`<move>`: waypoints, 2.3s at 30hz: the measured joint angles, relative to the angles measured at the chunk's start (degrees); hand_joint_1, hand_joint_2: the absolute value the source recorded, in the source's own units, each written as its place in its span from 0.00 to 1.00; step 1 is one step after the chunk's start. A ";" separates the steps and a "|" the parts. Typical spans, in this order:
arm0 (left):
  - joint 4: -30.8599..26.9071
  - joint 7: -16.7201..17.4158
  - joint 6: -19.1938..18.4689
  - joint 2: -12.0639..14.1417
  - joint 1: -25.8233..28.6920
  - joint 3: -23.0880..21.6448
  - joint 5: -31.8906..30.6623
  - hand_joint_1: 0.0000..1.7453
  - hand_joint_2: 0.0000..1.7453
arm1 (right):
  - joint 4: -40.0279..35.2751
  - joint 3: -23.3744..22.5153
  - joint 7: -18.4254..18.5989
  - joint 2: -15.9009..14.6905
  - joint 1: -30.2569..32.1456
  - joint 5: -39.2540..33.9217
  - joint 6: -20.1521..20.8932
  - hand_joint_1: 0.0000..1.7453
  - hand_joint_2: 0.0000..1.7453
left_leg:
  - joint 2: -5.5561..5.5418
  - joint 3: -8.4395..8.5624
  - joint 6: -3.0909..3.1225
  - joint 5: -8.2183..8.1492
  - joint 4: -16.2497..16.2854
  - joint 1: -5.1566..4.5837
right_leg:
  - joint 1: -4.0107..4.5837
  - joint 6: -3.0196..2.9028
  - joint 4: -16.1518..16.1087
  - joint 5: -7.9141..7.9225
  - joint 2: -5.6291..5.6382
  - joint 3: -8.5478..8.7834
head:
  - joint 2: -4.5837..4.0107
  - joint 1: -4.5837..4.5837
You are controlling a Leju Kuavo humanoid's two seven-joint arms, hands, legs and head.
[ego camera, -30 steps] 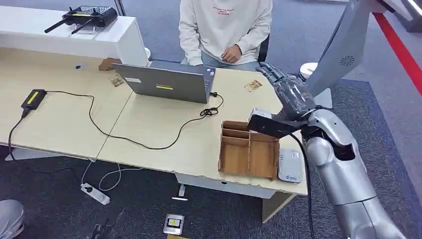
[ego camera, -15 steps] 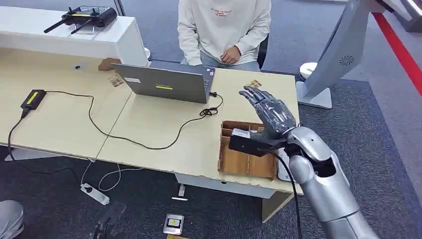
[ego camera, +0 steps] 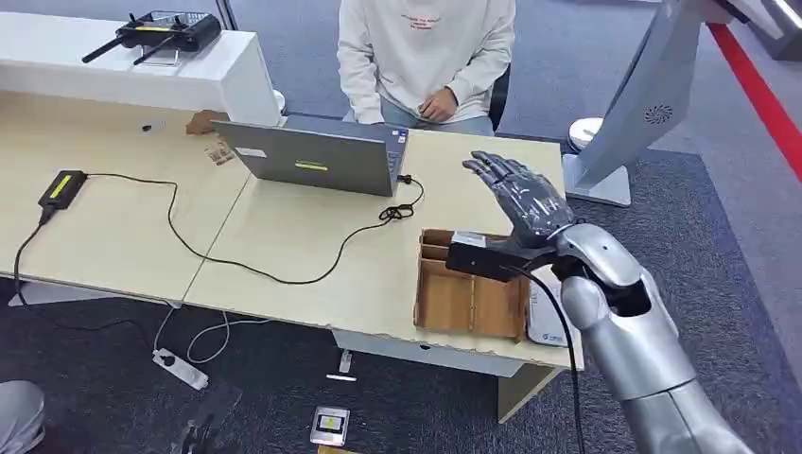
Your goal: Pass the card to the sensor for recognition and then transmit it.
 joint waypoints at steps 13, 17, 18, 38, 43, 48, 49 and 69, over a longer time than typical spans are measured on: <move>0.68 -0.02 0.22 -1.40 -0.01 1.14 -0.09 0.00 1.00 | 0.52 0.00 0.13 -0.74 0.02 -0.02 0.02 0.00 1.00 | 0.00 0.00 0.00 0.01 0.00 0.00 | 0.00 0.00 0.01 0.00 0.00 0.00 | 0.00 0.00; 1.38 -1.14 0.20 -1.70 -0.21 1.42 -1.05 0.00 1.00 | 0.85 -0.09 1.44 -0.96 -0.01 0.02 0.17 0.00 1.00 | 0.00 -0.01 0.00 0.00 0.00 0.00 | 0.00 0.00 0.00 0.00 0.00 0.00 | 0.00 0.00; 1.49 -1.22 0.09 -1.70 -0.21 1.44 -1.46 0.00 1.00 | 1.11 -0.18 1.75 -0.98 -0.10 0.15 0.18 0.00 1.00 | 0.00 0.00 0.00 0.00 0.00 0.00 | 0.00 0.00 0.00 0.00 0.00 0.01 | 0.00 0.02; -1.90 3.37 -0.15 -1.64 1.64 2.51 -3.37 0.00 1.00 | 13.96 -0.65 3.24 -2.54 -1.12 1.16 -0.85 0.00 1.00 | 0.00 0.01 0.00 0.00 0.00 0.00 | 0.00 0.00 0.00 0.00 0.01 -0.01 | 0.00 0.02; -2.75 3.39 0.04 -1.57 1.92 2.51 -3.34 0.00 1.00 | 15.76 -1.09 3.24 -2.62 -1.12 1.33 -0.94 0.00 1.00 | 0.00 0.00 0.00 0.00 0.00 0.00 | 0.00 0.00 0.01 0.00 0.00 -0.01 | 0.00 0.00; -3.17 4.35 -0.02 -1.40 1.95 2.47 -3.34 0.00 1.00 | 17.16 -1.46 3.23 -2.75 -1.12 1.36 -0.85 0.00 1.00 | 0.00 0.00 0.00 0.00 0.00 0.00 | 0.01 0.00 0.01 0.00 0.00 -0.01 | 0.00 0.02; -3.19 4.98 -0.13 -1.35 1.95 2.45 -3.26 0.00 1.00 | 17.36 -1.51 3.23 -2.80 -1.12 1.44 -0.77 0.00 1.00 | 0.00 0.00 0.00 0.00 0.00 0.00 | 0.01 0.00 0.01 0.00 0.00 -0.01 | 0.00 0.02; -7.02 7.08 2.52 -1.05 2.99 1.73 -5.35 0.00 1.00 | 17.79 -4.06 2.25 -4.92 1.27 2.34 -2.91 0.00 1.00 | 0.00 0.01 0.00 0.00 0.00 0.00 | 0.00 0.00 0.00 0.00 0.01 -0.01 | 0.00 0.02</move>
